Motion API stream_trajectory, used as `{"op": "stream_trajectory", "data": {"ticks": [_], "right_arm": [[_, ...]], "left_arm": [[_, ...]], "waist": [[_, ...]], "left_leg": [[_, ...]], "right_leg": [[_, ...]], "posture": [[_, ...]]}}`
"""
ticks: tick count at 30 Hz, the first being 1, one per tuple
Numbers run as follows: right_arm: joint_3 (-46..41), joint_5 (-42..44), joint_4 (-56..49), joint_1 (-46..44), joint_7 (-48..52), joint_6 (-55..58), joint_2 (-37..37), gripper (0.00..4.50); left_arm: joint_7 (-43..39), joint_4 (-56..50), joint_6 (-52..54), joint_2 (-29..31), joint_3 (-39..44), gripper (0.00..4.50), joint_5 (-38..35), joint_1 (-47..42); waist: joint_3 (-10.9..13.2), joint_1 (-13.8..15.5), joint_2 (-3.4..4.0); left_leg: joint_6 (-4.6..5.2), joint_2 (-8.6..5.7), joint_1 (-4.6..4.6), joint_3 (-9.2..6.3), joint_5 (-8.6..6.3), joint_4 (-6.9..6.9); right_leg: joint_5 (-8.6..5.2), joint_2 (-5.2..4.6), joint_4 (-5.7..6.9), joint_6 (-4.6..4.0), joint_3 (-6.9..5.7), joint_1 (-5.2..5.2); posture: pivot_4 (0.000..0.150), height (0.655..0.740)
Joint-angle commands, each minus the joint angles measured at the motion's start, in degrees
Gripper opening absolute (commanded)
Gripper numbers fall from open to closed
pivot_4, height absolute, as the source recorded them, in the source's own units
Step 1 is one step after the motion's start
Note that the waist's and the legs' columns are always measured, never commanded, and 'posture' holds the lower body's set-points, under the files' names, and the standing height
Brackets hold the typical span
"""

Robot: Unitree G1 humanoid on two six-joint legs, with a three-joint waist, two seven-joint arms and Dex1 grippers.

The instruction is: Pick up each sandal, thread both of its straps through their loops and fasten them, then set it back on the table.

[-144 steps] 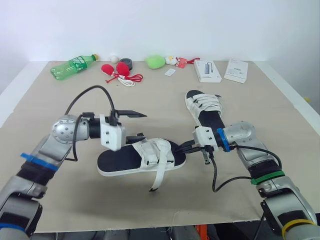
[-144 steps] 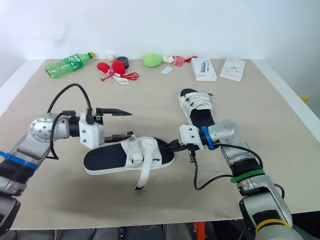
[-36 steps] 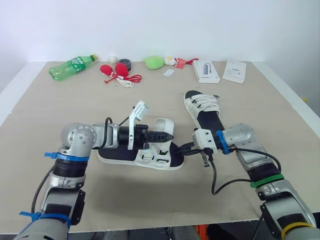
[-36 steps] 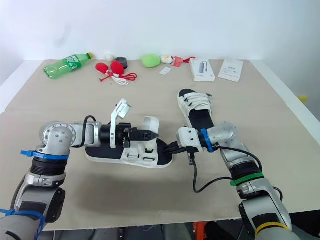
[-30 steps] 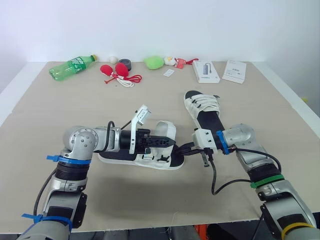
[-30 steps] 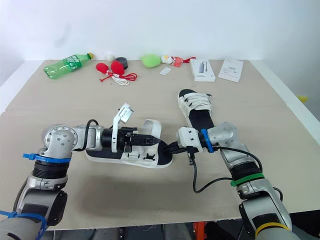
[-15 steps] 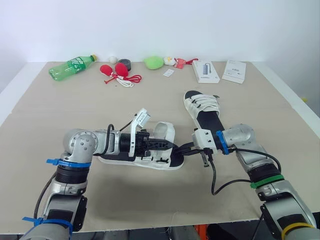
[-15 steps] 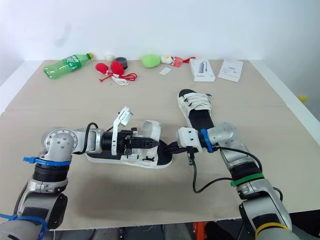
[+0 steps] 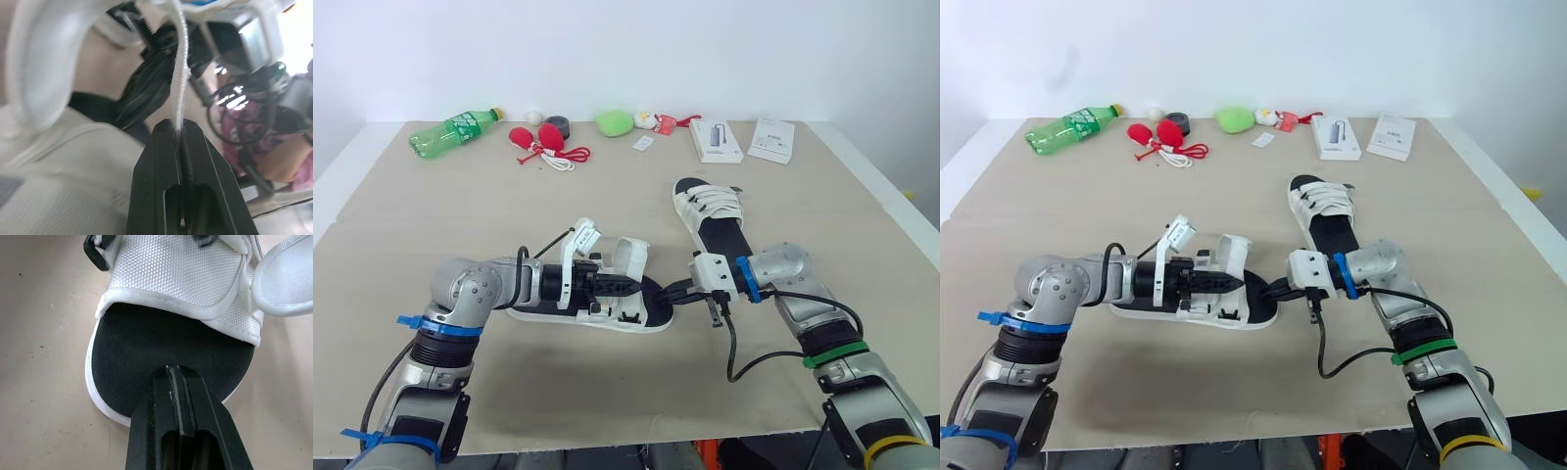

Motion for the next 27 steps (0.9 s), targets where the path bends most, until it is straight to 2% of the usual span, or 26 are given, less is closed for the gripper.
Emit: {"op": "stream_trajectory", "data": {"ticks": [1,16,27], "right_arm": [[1.81,-2.14,1.67,0.8,0.67,0.29,-0.31,0.0],[1.91,-2.16,1.81,1.02,0.7,-0.2,-0.27,0.0],[1.99,-2.21,1.77,0.99,0.58,-0.27,-0.07,0.0]], "left_arm": [[-0.91,0.34,-0.64,0.94,-1.64,0.06,2.39,0.83],[-3.03,-0.02,-8.65,0.6,-4.79,0.06,9.04,0.14],[-5.54,-2.59,-11.3,-0.07,-4.19,0.06,9.68,-0.37]], "waist": [[-0.01,0.0,0.0],[-0.03,0.03,-0.01],[-0.03,0.06,-0.01]], "left_leg": [[0.0,0.0,0.0,0.0,0.0,0.0],[0.0,-0.01,0.01,0.0,0.0,0.01],[-0.02,-0.07,0.0,-0.01,-0.01,0.04]], "right_leg": [[0.0,0.0,0.0,0.0,0.0,0.01],[0.0,-0.02,0.0,0.0,0.0,0.01],[0.01,-0.08,-0.01,0.0,0.01,0.02]], "posture": [[0.15,0.74],[0.15,0.74],[0.15,0.74]]}}
